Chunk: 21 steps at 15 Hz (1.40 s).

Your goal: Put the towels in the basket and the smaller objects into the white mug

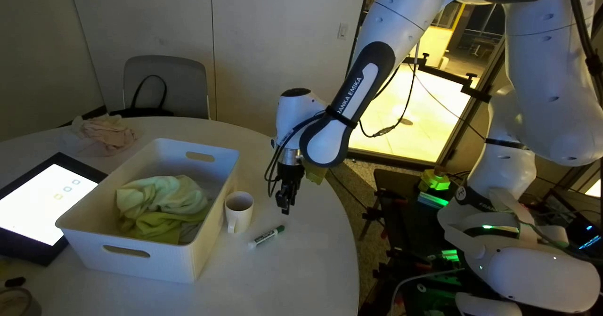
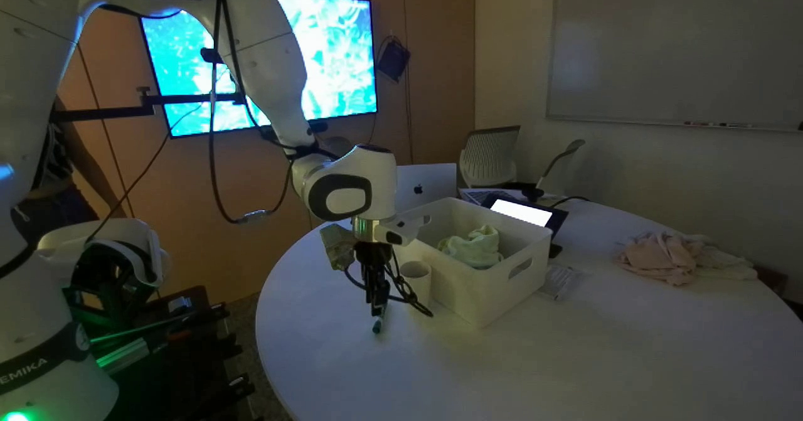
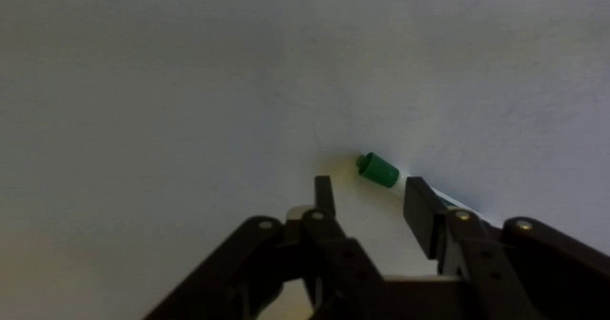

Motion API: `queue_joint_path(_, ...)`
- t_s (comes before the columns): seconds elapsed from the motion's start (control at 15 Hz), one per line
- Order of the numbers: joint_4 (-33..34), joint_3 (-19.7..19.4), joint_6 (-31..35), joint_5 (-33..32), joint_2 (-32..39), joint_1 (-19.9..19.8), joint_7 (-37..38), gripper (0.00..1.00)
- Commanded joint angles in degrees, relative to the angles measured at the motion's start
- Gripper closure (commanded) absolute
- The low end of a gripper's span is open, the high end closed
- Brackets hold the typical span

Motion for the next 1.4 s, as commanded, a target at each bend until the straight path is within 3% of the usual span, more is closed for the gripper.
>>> queue_joint_path(0.0, -1.1, -0.5, -1.0, 5.0, -2.4, -1.3, 5.1, 0.23)
queue_joint_path(0.2, -0.5, -1.2, -1.2, 8.8, -2.2, -1.1, 10.3, 0.02)
queue_joint_path(0.27, -0.1, -1.5, -1.6, 9.8, -2.1, -0.6, 12.6, 0.00)
queue_joint_path(1.0, 6.4, 0.7, -5.3, 21.9, 0.3, 6.7, 41.9, 0.00)
queue_joint_path(1.33, 5.6, 2.6, -3.7, 25.6, 0.2, 6.6, 50.7, 0.00)
